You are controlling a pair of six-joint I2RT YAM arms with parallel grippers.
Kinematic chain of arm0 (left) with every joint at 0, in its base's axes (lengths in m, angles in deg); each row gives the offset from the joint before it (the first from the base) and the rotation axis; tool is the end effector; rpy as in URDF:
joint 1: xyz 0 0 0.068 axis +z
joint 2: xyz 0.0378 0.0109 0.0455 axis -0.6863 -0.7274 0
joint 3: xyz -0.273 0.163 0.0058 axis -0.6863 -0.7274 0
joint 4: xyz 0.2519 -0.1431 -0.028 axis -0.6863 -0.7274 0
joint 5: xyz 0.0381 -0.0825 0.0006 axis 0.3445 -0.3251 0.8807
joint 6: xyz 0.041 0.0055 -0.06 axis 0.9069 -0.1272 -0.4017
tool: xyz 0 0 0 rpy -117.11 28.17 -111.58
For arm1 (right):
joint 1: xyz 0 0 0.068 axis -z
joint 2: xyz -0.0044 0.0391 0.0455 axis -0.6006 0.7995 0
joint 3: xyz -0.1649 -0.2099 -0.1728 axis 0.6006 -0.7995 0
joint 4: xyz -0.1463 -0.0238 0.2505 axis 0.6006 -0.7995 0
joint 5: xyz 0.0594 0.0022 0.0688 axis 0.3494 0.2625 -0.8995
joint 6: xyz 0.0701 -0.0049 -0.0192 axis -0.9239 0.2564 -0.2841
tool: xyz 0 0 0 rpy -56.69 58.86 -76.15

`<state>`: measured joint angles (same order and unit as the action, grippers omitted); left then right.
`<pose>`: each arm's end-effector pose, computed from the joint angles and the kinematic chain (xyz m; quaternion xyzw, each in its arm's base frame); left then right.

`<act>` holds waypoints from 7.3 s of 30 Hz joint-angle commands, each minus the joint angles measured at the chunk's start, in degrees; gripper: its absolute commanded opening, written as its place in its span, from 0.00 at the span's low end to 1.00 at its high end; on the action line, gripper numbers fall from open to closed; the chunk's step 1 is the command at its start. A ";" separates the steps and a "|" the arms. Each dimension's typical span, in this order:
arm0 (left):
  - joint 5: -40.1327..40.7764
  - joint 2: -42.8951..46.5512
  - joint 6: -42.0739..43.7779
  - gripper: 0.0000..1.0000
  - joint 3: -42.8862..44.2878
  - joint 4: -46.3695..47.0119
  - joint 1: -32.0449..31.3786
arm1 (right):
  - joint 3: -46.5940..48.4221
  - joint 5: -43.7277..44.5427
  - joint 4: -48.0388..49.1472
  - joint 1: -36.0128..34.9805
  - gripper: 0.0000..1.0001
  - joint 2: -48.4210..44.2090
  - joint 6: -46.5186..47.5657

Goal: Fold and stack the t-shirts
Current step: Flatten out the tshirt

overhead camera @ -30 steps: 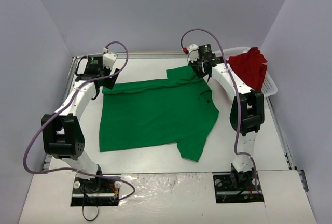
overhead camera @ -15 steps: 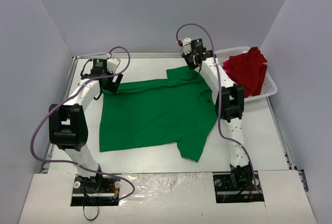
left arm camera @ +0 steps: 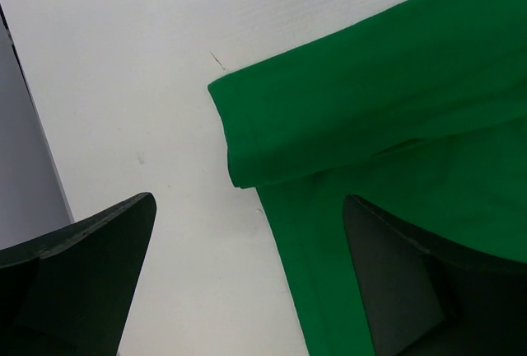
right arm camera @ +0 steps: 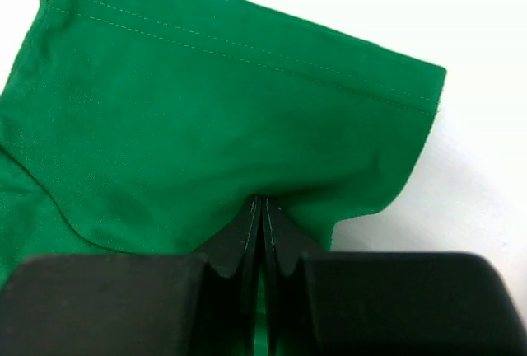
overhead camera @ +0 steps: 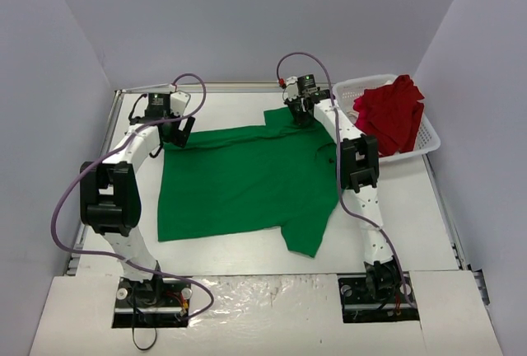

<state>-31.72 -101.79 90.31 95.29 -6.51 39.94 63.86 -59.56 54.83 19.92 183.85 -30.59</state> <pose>0.4659 -0.0273 0.2677 0.1481 0.8989 0.0454 0.4099 0.6424 0.2075 0.1726 -0.2952 0.8510 0.0816 0.4265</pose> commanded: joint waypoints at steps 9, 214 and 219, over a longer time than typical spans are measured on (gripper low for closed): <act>0.69 -1.28 -2.08 0.97 4.00 -0.47 0.50 | 4.48 0.97 -0.56 0.82 0.00 6.60 -3.02; -3.26 48.03 8.64 0.68 -29.39 -25.08 -1.79 | -59.08 4.74 -21.83 -22.65 0.00 -51.67 14.82; -3.52 47.85 8.73 0.68 -29.30 -25.08 -1.70 | -50.02 4.31 -23.23 -18.88 0.00 -44.12 17.62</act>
<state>-35.17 -54.78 98.53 65.81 -31.79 37.84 9.13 -56.42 35.27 -0.95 135.48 -15.09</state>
